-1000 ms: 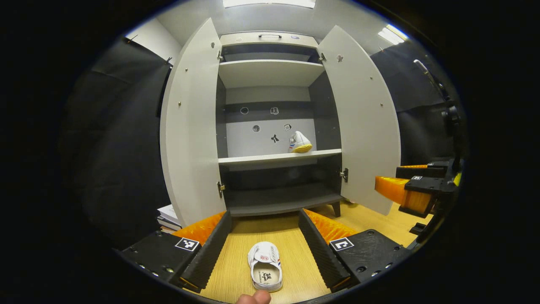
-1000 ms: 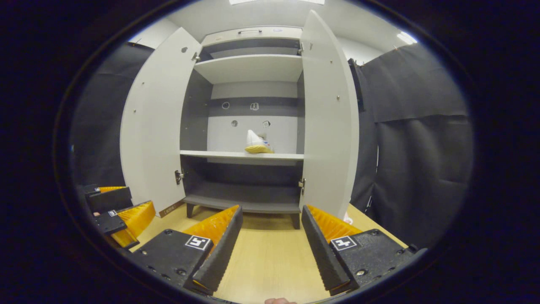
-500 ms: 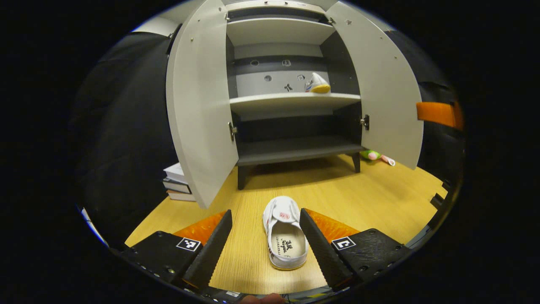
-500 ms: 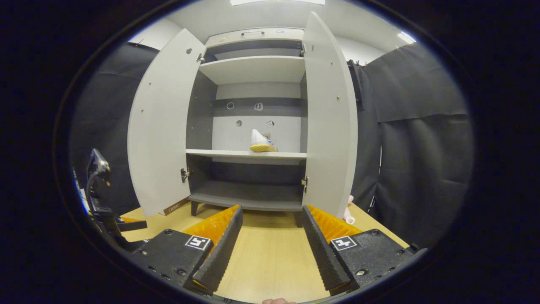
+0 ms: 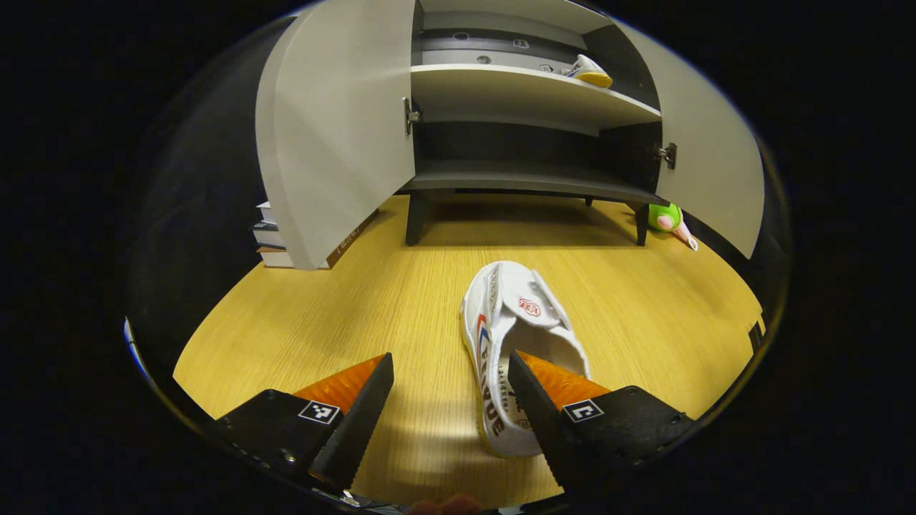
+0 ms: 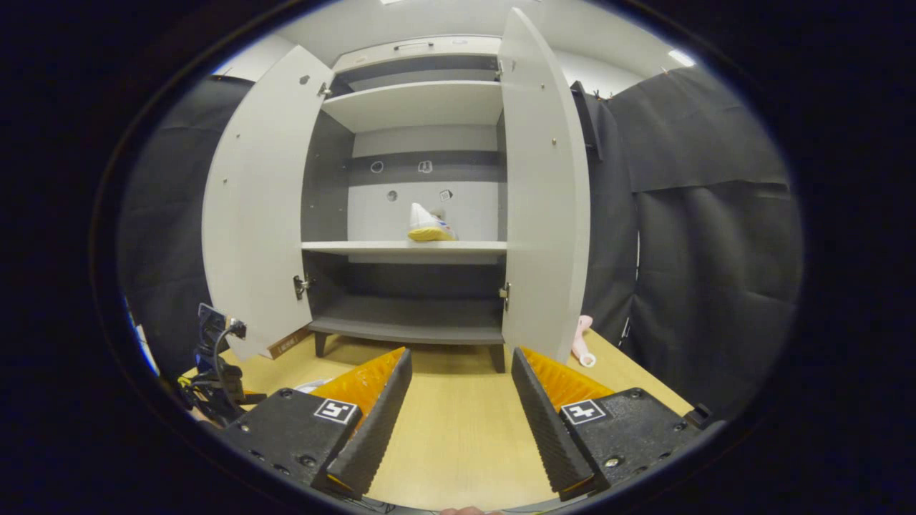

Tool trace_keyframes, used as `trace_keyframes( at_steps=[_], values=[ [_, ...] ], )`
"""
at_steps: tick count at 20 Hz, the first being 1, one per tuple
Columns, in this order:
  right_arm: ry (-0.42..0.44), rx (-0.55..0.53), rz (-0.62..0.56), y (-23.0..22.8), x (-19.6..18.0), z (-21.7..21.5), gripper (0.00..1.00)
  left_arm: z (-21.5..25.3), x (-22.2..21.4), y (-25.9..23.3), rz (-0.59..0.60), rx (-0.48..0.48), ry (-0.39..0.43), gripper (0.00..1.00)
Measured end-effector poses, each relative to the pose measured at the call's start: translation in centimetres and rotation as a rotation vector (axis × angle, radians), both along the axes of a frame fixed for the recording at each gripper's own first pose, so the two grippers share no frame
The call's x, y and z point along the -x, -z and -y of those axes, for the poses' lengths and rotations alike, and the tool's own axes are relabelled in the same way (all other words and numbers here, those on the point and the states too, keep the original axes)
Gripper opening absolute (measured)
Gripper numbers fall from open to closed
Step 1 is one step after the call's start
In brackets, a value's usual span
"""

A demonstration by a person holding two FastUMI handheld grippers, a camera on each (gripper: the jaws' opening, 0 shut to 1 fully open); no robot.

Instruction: Grab one shoe with the right hand and put it into the shoe cabinet, grab the other shoe with the left hand and put it into the shoe cabinet; then close the right door with the right hand and the left door with the left hand.

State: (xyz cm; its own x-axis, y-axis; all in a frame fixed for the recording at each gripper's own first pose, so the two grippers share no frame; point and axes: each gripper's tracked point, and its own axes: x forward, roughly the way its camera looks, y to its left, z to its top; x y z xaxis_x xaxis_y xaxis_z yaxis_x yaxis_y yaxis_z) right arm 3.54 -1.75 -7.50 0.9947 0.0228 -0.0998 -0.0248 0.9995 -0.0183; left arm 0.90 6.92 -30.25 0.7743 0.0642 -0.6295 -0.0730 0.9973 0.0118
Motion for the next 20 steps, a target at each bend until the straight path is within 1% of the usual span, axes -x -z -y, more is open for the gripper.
trace_keyframes(
  at_steps=[2, 4, 8, 9, 10, 11, 12, 13, 14, 15, 16, 17, 18, 19, 20],
  values=[
    [0.005, 0.006, -0.013, 0.4, -0.2, 0.2, 0.89, 0.4, -1.5, 0.7, -0.008, 0.028, 0.011, 0.97],
    [0.008, 0.008, -0.024, 0.7, -0.3, 0.3, 0.89, 0.2, -2.9, 1.2, -0.007, 0.015, 0.017, 0.98],
    [0.015, 0.014, -0.039, 1.0, -0.8, 0.6, 0.89, 0.8, -5.0, 1.5, 0.004, 0.027, 0.035, 0.92],
    [0.016, 0.015, -0.042, 1.2, -1.0, 0.6, 0.89, 0.9, -5.5, 1.6, 0.006, 0.022, 0.042, 0.87],
    [0.019, 0.015, -0.046, 1.2, -1.2, 0.7, 0.89, 1.0, -6.0, 1.7, 0.010, 0.020, 0.049, 0.87],
    [0.022, 0.012, -0.050, 1.4, -1.4, 0.8, 0.89, 1.3, -6.2, 1.8, 0.011, 0.032, 0.059, 0.83],
    [0.024, 0.007, -0.052, 1.4, -1.5, 0.9, 0.89, 1.7, -6.3, 1.8, 0.011, 0.038, 0.064, 0.78],
    [0.028, 0.004, -0.058, 1.5, -1.7, 1.1, 0.89, 1.9, -6.4, 1.8, 0.013, 0.045, 0.069, 0.67],
    [0.030, 0.003, -0.060, 1.6, -1.8, 1.1, 0.89, 2.1, -6.5, 1.7, 0.022, 0.038, 0.065, 0.59],
    [0.032, 0.002, -0.062, 1.7, -2.0, 1.1, 0.89, 1.7, -6.7, 1.8, 0.025, 0.006, 0.053, 0.28],
    [0.031, 0.002, -0.063, 1.7, -2.1, 1.0, 0.89, 1.2, -6.6, 1.8, 0.029, -0.016, 0.041, 0.18],
    [0.031, 0.004, -0.065, 1.8, -2.1, 1.0, 0.89, 1.0, -6.6, 1.7, 0.044, -0.023, 0.030, 0.11],
    [0.031, 0.007, -0.065, 1.8, -2.2, 1.0, 0.89, 1.1, -6.5, 1.7, 0.043, -0.017, 0.024, 0.07],
    [0.028, 0.009, -0.068, 1.9, -2.2, 0.9, 0.89, 1.3, -6.3, 1.6, 0.041, -0.004, 0.021, 0.05],
    [0.026, 0.009, -0.069, 1.9, -2.2, 0.8, 0.89, 1.4, -6.0, 1.3, 0.039, 0.005, 0.017, 0.05]
  ],
)
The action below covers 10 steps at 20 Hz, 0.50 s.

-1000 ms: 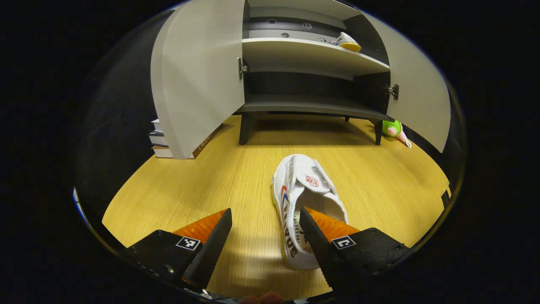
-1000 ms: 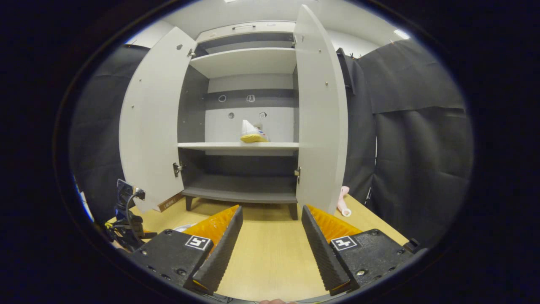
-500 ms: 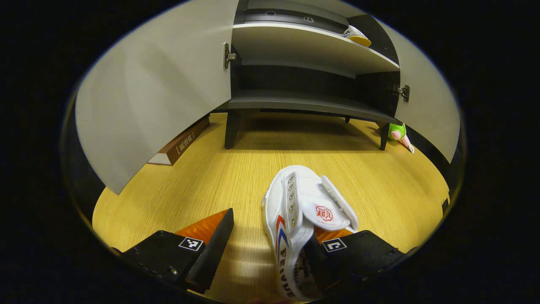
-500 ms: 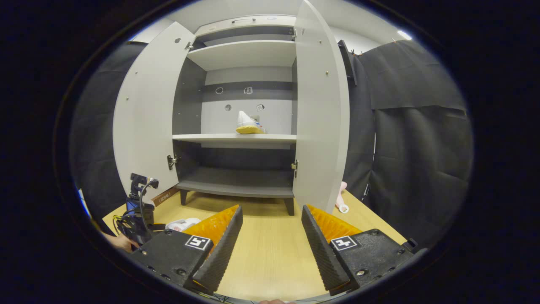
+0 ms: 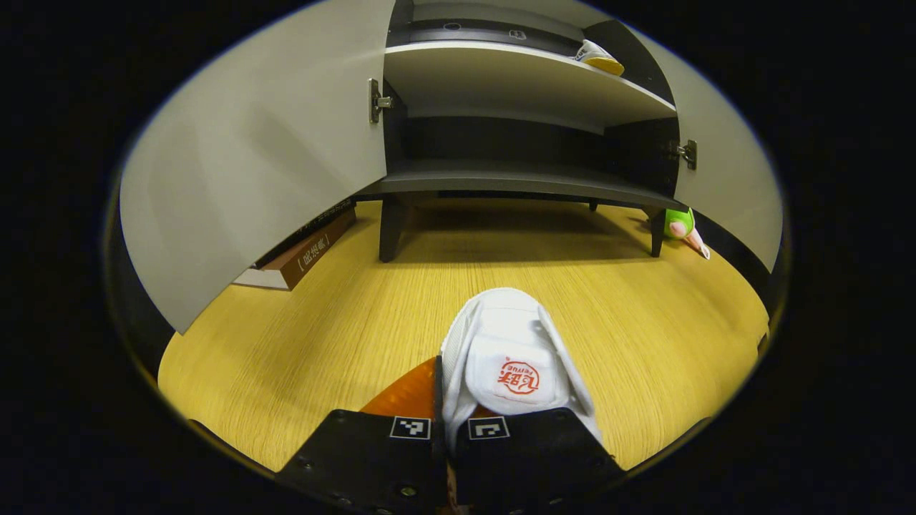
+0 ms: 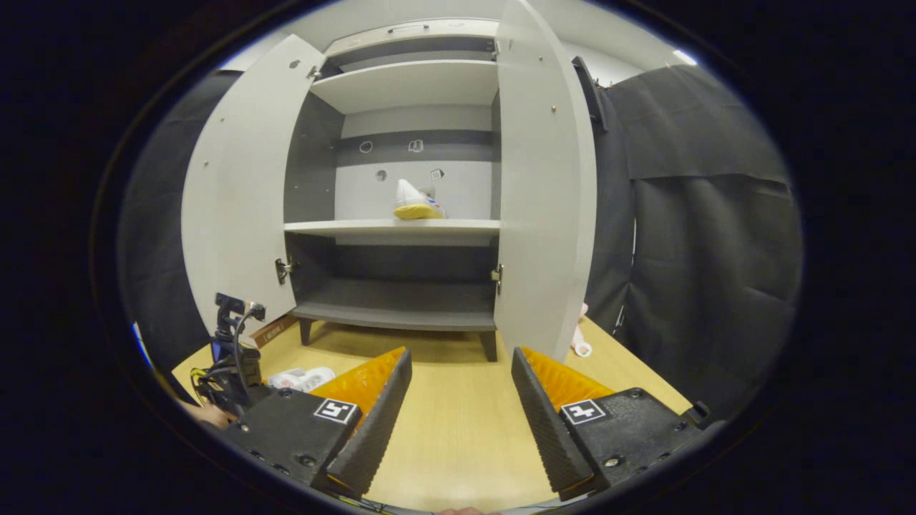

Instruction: Grab one shoe with the right hand and put it into the shoe cabinet, grab the other shoe with the left hand and put it into the shoe cabinet; then close the right door with the right hand and the left door with the left hand.

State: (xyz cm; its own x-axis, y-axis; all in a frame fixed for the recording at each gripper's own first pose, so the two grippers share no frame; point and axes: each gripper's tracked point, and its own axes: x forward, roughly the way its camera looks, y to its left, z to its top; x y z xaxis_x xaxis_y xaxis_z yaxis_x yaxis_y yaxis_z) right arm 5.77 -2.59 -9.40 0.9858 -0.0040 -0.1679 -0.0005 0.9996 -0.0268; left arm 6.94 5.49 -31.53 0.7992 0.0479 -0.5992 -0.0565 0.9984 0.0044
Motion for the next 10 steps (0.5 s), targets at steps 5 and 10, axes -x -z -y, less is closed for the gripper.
trace_keyframes(
  at_steps=[5, 10],
  values=[
    [-0.015, 0.004, -0.001, 0.2, -0.2, -0.5, 0.89, 1.6, 2.1, -7.9, 0.119, -0.004, 0.012, 0.05],
    [-0.052, -0.014, 0.001, 0.1, -0.4, -1.7, 0.89, 4.6, 1.6, -20.0, 0.273, 0.063, 0.036, 0.05]
  ],
)
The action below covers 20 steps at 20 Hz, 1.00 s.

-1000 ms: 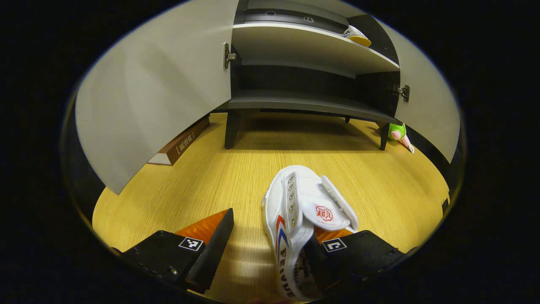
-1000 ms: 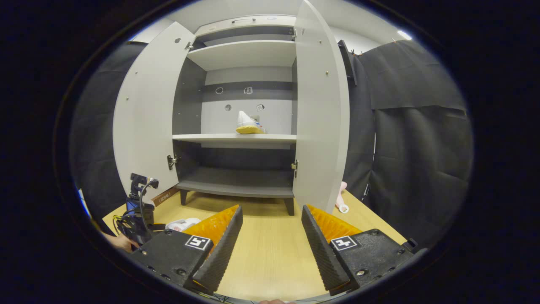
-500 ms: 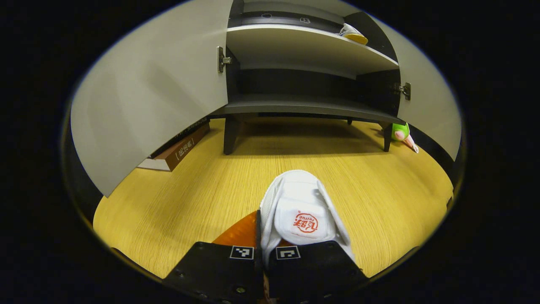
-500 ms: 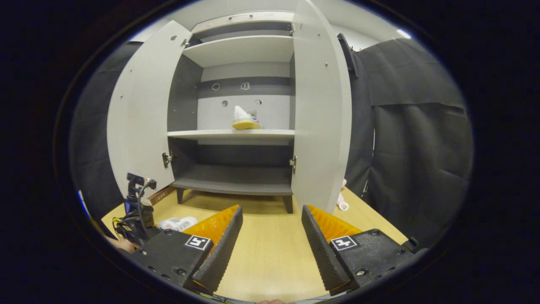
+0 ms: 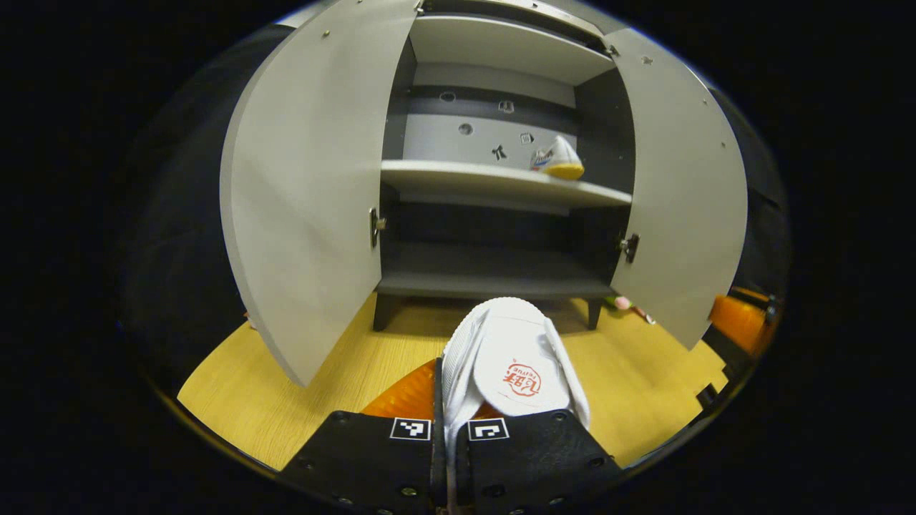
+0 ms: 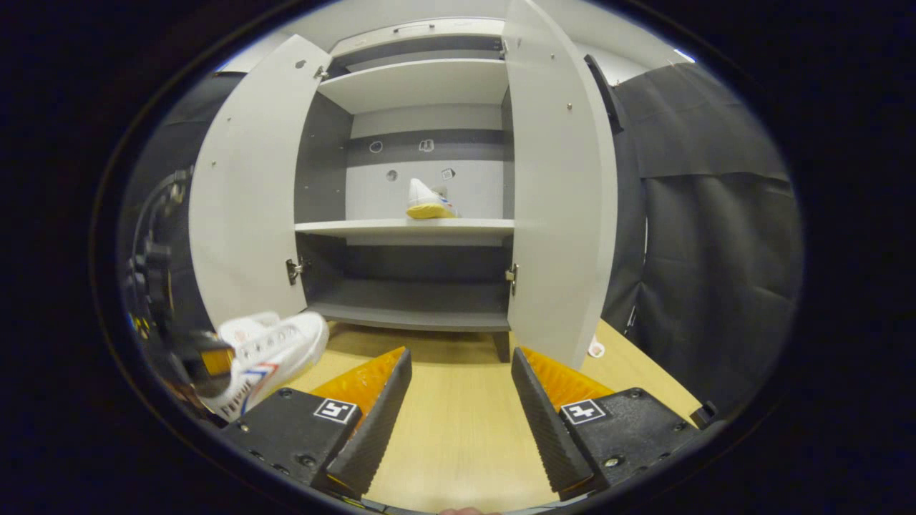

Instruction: Grab one shoe with the right hand and put it into the shoe cabinet, grab the other shoe with the left hand and put it into the shoe cabinet; then close the right door with the right hand and the left door with the left hand.

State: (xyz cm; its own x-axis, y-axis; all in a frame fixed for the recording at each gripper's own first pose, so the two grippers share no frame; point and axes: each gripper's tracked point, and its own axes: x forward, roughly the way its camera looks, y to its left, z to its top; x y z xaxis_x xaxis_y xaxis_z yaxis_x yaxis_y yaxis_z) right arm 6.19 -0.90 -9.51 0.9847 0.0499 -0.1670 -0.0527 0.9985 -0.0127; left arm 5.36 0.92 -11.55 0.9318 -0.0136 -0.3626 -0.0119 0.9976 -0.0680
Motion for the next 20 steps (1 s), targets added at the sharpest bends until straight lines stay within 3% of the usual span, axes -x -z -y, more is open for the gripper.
trace_keyframes(
  at_steps=[6, 10, 15, 20],
  values=[
    [-0.024, 0.009, 0.024, -0.5, 0.6, -0.5, 0.89, 0.4, -9.7, -13.6, 0.133, -0.019, -0.047, 0.05],
    [-0.004, -0.007, 0.036, -1.2, 0.8, 0.1, 0.89, 0.7, -19.0, -17.9, 0.141, -0.031, -0.024, 0.04],
    [0.032, -0.018, 0.048, -1.4, 1.1, 1.4, 0.89, 0.3, -28.1, -17.8, 0.018, -0.037, -0.056, 0.05],
    [0.099, -0.017, 0.038, -0.8, 1.5, 3.6, 0.89, -0.4, -34.3, -13.3, -0.169, -0.032, -0.099, 0.05]
  ],
)
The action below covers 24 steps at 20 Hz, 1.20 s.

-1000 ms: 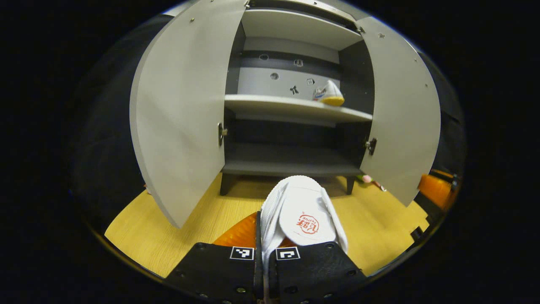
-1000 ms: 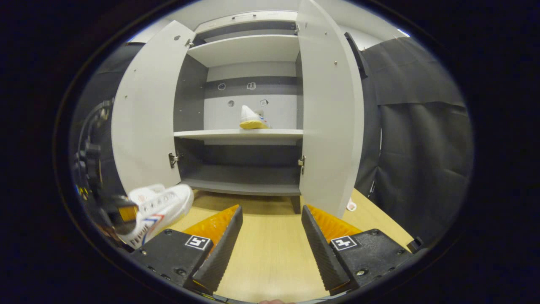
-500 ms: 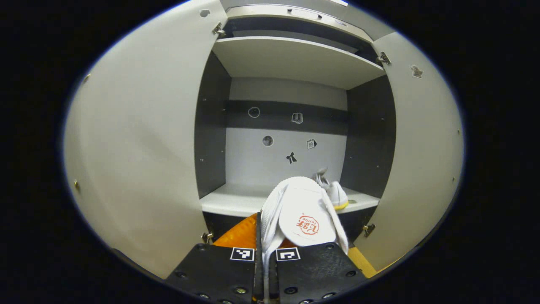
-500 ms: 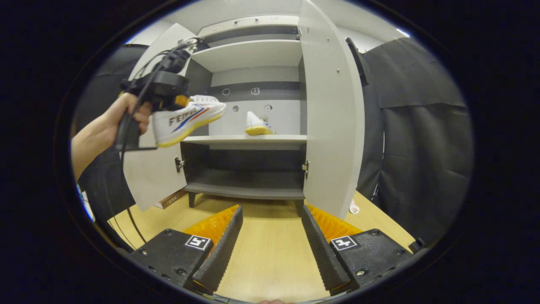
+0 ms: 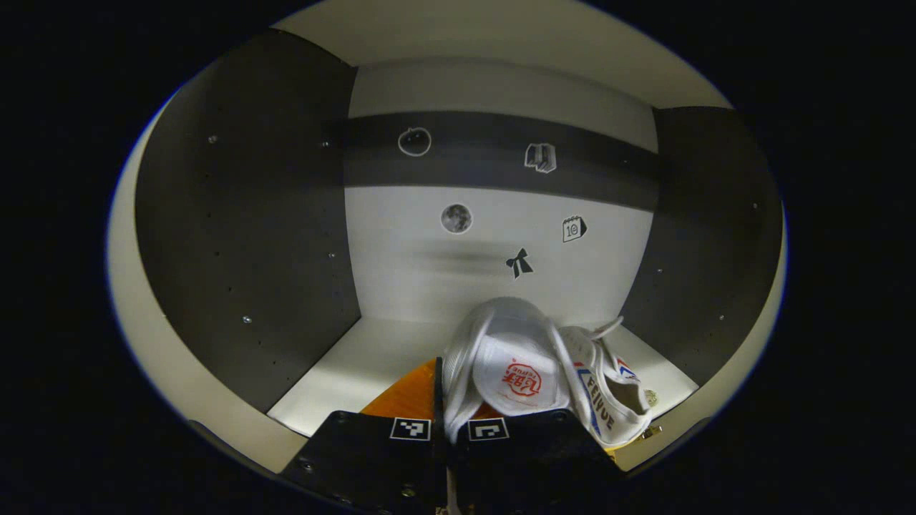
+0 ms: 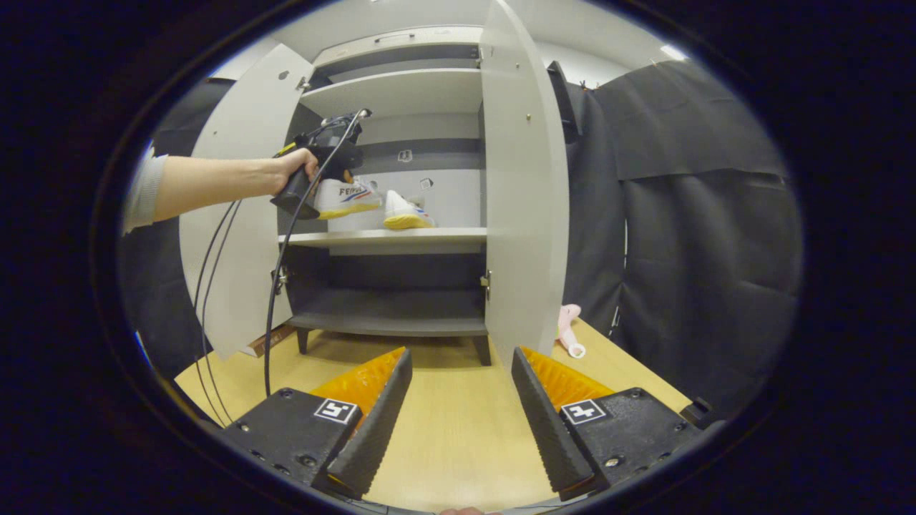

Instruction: Grab one shoe with the right hand and put it into the shoe cabinet, grab the other shoe with the left hand and put it into the shoe cabinet; then close the right door with the right hand and the left door with the left hand.

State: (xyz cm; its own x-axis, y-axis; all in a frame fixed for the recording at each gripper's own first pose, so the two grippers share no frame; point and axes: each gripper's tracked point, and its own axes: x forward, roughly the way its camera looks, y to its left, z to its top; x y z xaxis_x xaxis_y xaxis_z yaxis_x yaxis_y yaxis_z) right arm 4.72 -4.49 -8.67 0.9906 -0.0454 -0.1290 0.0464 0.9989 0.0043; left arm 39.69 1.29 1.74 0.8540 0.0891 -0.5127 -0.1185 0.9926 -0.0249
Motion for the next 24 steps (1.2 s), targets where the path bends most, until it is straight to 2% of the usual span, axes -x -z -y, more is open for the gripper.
trace_keyframes(
  at_steps=[5, 10, 13, 14, 17, 18, 19, 21, 22, 23, 24],
  values=[
    [0.047, -0.008, -0.007, 0.8, 0.3, 1.5, 0.89, -2.0, -2.4, 2.9, -0.096, -0.048, -0.052, 0.05],
    [0.068, -0.032, -0.031, 1.9, 0.1, 2.0, 0.89, -1.7, -3.2, 5.6, -0.197, 0.024, -0.062, 0.05],
    [0.068, -0.035, -0.046, 2.4, -0.1, 2.0, 0.89, -1.4, -3.1, 5.6, -0.205, 0.043, -0.052, 0.07],
    [0.065, -0.035, -0.049, 2.4, -0.1, 1.9, 0.89, -1.1, -3.2, 5.3, -0.196, 0.059, -0.032, 0.10],
    [0.052, -0.032, -0.045, 2.1, -0.3, 1.6, 0.89, 0.0, -2.2, 3.3, -0.165, 0.103, 0.026, 0.29],
    [0.046, -0.029, -0.043, 2.0, -0.3, 1.4, 0.89, 0.2, -1.5, 2.4, -0.155, 0.115, 0.042, 0.43],
    [0.038, -0.029, -0.041, 1.9, -0.4, 1.3, 0.89, 0.5, -0.7, 1.4, -0.143, 0.131, 0.065, 0.33],
    [0.019, -0.026, -0.039, 1.8, -0.5, 0.7, 0.89, 0.5, 1.0, -1.2, -0.089, 0.143, 0.095, 0.40],
    [0.009, -0.024, -0.038, 1.8, -0.5, 0.4, 0.89, 0.7, 2.2, -2.8, -0.051, 0.152, 0.117, 0.39],
    [-0.001, -0.020, -0.037, 1.7, -0.5, 0.1, 0.89, 0.9, 3.8, -4.4, -0.008, 0.160, 0.145, 0.55],
    [-0.011, -0.017, -0.033, 1.6, -0.5, -0.2, 0.89, 1.1, 5.5, -6.0, 0.043, 0.163, 0.171, 0.39]
  ],
)
